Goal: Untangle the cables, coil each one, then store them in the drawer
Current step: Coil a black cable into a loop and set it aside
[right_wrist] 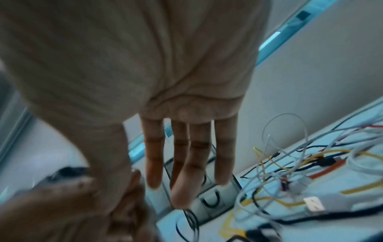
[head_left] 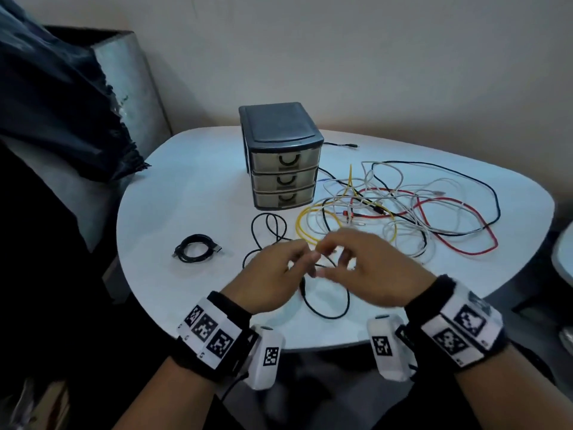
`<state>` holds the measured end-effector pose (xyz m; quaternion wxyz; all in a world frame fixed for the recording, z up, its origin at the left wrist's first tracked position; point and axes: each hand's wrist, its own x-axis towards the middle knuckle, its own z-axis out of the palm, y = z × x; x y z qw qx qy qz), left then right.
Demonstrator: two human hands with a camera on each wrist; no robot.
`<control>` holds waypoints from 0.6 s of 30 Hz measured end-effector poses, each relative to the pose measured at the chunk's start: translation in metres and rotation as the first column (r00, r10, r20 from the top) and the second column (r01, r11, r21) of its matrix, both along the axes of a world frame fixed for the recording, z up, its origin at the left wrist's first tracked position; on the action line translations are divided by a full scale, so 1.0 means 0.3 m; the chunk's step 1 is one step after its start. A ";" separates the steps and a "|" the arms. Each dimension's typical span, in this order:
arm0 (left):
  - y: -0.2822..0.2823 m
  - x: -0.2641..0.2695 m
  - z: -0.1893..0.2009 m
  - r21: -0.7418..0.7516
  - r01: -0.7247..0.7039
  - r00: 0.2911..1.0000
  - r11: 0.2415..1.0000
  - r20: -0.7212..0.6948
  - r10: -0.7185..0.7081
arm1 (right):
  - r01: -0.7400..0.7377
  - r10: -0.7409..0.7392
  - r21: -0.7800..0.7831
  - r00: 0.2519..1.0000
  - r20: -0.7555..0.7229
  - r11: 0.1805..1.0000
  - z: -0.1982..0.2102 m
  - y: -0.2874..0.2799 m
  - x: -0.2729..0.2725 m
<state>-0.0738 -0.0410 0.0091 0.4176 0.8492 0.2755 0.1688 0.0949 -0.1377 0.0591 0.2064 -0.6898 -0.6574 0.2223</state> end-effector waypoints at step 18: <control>-0.040 -0.012 -0.106 0.022 0.162 0.927 0.987 -0.346 -0.144 | -0.051 0.200 -0.282 0.822 0.533 0.958 -0.166 -0.019 -0.106</control>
